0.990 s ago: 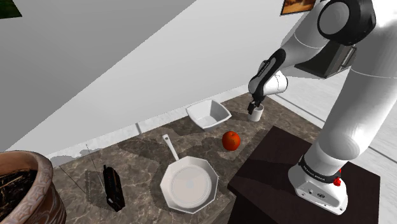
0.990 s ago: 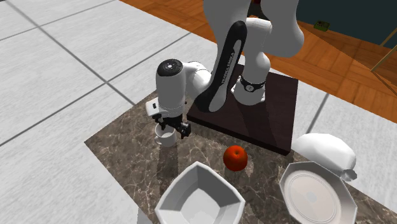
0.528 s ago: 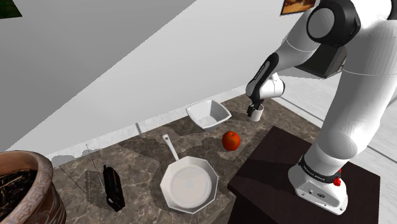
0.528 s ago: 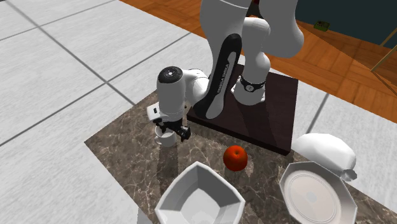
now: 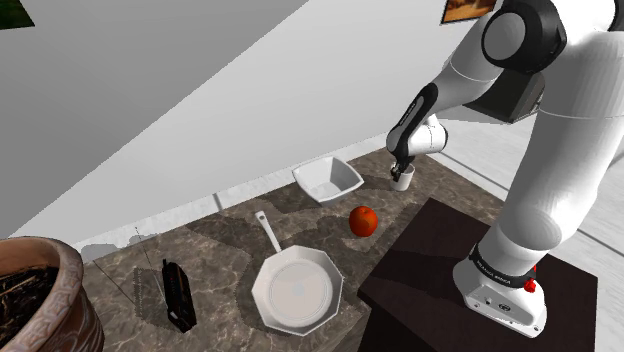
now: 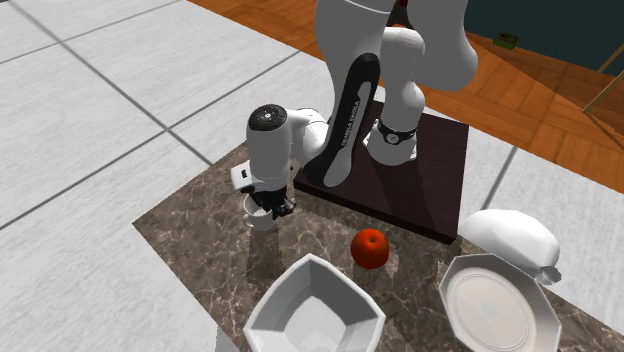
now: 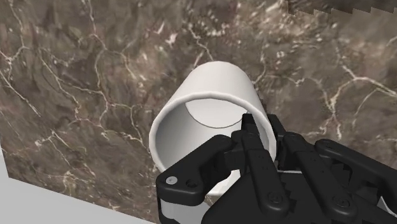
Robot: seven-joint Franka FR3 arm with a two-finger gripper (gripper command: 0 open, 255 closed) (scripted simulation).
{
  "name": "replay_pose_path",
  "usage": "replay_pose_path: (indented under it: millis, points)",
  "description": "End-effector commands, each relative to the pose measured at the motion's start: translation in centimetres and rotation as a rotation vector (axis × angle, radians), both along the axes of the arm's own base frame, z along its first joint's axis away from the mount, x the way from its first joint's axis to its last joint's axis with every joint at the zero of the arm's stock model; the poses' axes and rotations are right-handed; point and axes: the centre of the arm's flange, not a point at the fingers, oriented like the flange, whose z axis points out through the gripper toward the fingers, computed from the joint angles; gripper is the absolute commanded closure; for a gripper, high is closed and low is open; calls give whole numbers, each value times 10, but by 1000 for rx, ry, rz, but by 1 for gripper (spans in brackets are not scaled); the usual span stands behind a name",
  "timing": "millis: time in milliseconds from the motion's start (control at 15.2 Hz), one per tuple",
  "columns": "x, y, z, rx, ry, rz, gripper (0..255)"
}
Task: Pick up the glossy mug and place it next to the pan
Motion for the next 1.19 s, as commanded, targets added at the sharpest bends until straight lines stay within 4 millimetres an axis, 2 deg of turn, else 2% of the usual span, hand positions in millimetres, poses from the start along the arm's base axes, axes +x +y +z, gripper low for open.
replay_pose_path:
  millis: [0,330,1122]
  points:
    - [0,0,0,0,0,0,255]
    - [0,0,0,0,0,0,255]
    - [0,0,63,0,0,0,255]
